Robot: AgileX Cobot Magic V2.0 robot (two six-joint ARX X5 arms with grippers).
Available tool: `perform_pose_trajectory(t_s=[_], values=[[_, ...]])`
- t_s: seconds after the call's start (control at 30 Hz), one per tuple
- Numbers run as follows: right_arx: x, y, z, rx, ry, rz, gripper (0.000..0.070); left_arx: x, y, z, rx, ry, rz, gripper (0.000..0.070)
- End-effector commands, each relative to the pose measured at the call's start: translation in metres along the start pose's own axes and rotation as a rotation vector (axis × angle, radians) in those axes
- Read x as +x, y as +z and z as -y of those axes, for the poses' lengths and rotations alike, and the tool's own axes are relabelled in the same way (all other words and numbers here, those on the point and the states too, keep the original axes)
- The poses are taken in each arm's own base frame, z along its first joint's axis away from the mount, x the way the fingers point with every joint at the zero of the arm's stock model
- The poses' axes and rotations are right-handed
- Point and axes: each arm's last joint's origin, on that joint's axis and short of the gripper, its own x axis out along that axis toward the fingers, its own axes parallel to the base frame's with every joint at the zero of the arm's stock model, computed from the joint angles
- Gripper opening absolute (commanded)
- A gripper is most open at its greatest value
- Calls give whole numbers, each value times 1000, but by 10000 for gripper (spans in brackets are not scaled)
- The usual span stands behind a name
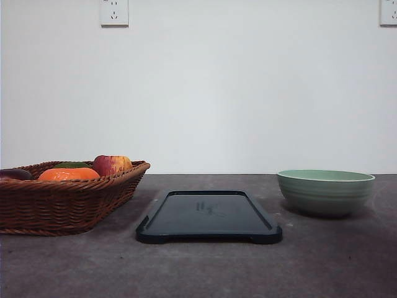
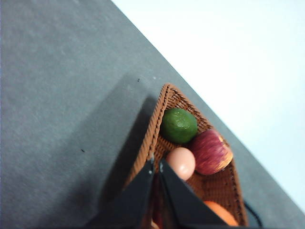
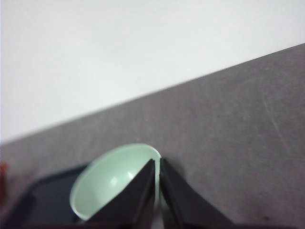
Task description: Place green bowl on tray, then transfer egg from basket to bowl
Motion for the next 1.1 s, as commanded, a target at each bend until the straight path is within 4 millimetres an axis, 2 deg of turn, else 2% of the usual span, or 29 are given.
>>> perform_pose_trajectory(t_s=[0.0,0.23,0.43,0.77,1.07], values=[[0,3,-1,77,13,35,6,2,-1,-2,-26,-17,16,7],[-2,17,-7,-45,74,188,6,-2,16,17,338,-171,230,7],[-3,23,-10,-60,77,205,6,-10,30,31,430,-219,326,7],[-1,49,-22,-71,22,54,6,-19,63,66,516,-105,165,7],[10,74,-35,-171,52,-165,6,-10,83,93,579,-91,-140,7]])
